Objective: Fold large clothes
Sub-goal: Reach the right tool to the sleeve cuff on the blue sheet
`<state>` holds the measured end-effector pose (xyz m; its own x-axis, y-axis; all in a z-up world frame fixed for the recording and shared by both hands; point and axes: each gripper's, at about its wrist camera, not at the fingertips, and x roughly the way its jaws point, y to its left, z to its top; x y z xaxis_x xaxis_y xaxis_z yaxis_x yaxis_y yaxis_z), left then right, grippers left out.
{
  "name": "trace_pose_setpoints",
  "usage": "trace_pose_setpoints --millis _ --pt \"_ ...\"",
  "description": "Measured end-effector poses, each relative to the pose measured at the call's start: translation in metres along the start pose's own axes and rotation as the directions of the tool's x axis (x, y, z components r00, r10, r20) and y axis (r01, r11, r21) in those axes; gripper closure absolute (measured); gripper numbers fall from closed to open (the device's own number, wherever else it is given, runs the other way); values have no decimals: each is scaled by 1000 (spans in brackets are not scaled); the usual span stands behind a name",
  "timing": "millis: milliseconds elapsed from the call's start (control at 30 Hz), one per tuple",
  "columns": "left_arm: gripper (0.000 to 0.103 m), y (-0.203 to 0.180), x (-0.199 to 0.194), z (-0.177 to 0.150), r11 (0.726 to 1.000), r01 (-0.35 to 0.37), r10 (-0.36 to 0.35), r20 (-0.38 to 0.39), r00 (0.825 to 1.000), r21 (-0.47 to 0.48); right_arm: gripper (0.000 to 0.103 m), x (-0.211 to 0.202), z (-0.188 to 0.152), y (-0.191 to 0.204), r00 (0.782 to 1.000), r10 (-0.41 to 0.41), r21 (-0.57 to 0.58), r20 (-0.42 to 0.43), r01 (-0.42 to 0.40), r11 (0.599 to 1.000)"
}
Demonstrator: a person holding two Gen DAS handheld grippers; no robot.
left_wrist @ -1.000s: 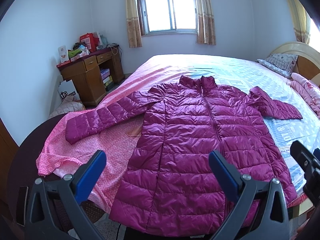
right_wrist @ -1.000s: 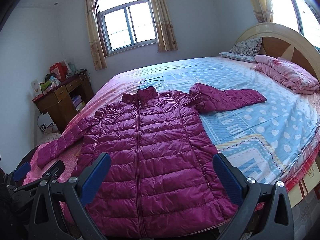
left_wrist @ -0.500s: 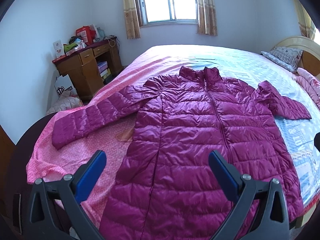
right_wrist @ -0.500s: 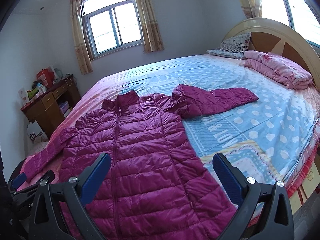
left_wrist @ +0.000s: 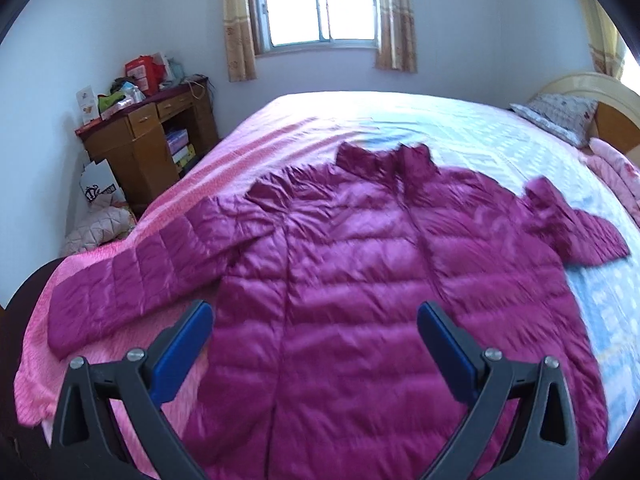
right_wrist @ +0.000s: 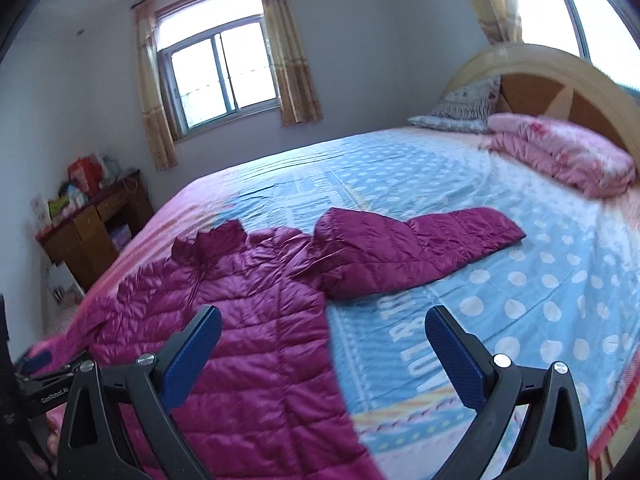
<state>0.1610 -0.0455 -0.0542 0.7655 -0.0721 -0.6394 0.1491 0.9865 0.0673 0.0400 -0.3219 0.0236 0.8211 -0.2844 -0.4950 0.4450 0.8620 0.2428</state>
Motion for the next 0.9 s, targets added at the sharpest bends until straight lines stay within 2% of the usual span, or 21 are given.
trace_pose_setpoints --millis 67,100,133,200,300,367,500,600,667,833,867,900 --pt "0 5 19 5 999 -35 35 16 999 -6 19 19 11 -39 1000 6 99 -18 -4 995" --pt "0 6 28 7 999 -49 49 16 999 -4 34 31 15 -65 999 14 178 -39 -7 984" --pt "0 7 39 8 998 -62 62 11 998 0 39 39 17 -83 998 11 237 -54 2 972" --pt "0 9 55 7 998 -67 67 1 998 2 39 56 20 -135 998 20 406 -54 3 914" --pt "0 12 78 3 999 -49 48 -28 998 -20 38 80 22 -194 999 34 583 -32 -9 812" --pt "0 16 90 -2 998 -32 29 -57 998 -54 38 97 26 -221 999 17 646 -29 6 764" --pt "0 21 102 -10 995 -1 -9 -93 996 -104 38 133 38 -253 999 -16 700 -41 40 713" --pt "0 22 106 -12 993 11 -25 -113 993 -121 38 167 51 -263 993 -59 683 -102 113 721" --pt "0 21 110 -12 993 5 -21 -133 991 -114 38 179 59 -263 991 -89 669 -98 132 732" --pt "0 18 113 -12 995 -11 -2 -136 991 -95 39 205 74 -254 976 -156 602 -150 215 769" --pt "0 18 113 -12 995 -10 -4 -135 991 -96 40 206 75 -251 973 -167 579 -161 230 782" --pt "0 18 113 -12 995 -8 -5 -135 991 -98 49 206 75 -251 969 -180 559 -170 245 792"
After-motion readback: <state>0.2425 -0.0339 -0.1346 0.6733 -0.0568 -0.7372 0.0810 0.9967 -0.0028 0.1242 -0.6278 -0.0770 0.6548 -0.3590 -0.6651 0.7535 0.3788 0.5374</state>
